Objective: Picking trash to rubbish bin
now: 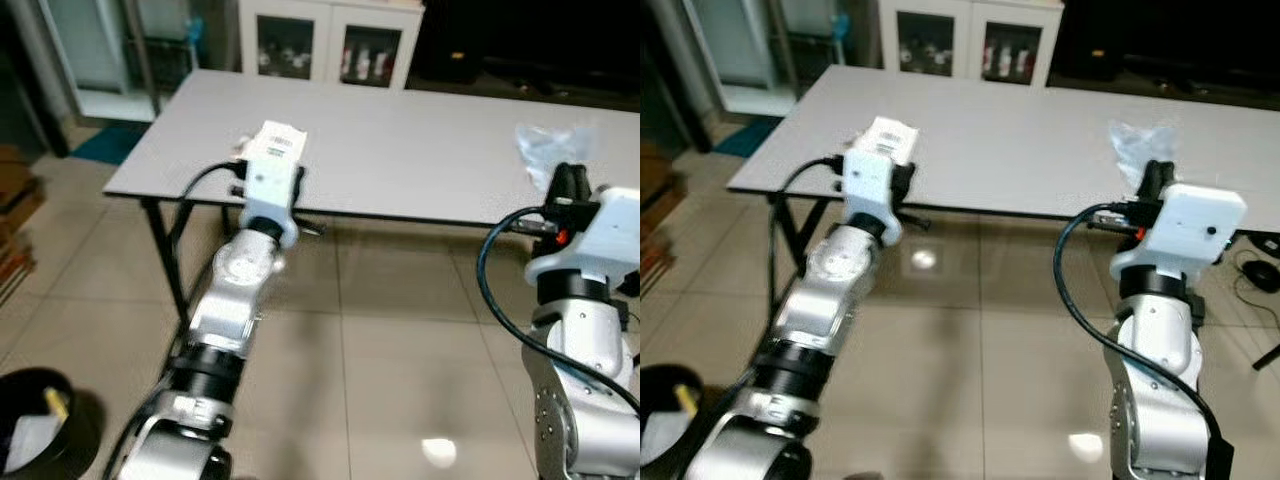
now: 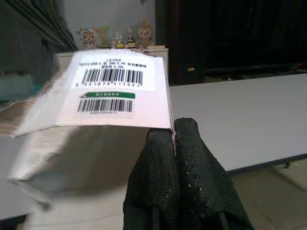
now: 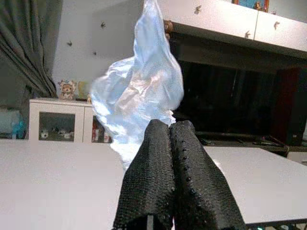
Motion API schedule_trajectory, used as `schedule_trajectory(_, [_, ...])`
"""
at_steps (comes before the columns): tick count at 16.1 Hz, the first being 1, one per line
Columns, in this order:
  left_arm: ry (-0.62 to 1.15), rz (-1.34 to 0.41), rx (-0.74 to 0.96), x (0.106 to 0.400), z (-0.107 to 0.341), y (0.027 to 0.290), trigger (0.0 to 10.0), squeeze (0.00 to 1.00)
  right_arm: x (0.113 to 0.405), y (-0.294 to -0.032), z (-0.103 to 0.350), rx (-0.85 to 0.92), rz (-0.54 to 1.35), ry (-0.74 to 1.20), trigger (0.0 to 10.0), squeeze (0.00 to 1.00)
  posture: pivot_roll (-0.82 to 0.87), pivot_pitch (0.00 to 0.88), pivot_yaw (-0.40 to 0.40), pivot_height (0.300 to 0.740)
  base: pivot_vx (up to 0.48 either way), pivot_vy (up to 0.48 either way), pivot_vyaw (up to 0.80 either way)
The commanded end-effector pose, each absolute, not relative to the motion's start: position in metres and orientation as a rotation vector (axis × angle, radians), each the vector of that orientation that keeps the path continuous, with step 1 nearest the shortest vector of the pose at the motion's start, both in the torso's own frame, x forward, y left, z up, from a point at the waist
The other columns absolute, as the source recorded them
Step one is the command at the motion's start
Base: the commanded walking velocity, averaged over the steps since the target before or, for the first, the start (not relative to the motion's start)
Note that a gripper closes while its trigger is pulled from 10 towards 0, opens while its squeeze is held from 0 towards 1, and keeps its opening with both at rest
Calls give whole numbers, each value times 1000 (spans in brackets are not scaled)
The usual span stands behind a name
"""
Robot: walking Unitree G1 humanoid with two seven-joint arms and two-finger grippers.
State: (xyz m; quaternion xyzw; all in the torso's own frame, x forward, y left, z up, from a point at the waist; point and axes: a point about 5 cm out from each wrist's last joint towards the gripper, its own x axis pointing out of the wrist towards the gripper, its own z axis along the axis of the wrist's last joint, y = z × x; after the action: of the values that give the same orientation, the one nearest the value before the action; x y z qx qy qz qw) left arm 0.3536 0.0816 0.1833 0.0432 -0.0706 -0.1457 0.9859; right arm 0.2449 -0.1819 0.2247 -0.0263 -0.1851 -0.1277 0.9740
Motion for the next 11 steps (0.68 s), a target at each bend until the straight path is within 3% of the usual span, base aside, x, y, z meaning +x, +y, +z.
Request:
schedule_trajectory(1, [-159,-278,88,355,189,82,0,0,247,-180,226,-47,-240,-372,0,0,164,50,-83,740,0,0,800])
schedule_trajectory(11, [-157,-274,70,357,190,79,0,0,250,-181,226,-55,-239,-380,0,0,165,42,-84,740,0,0,800])
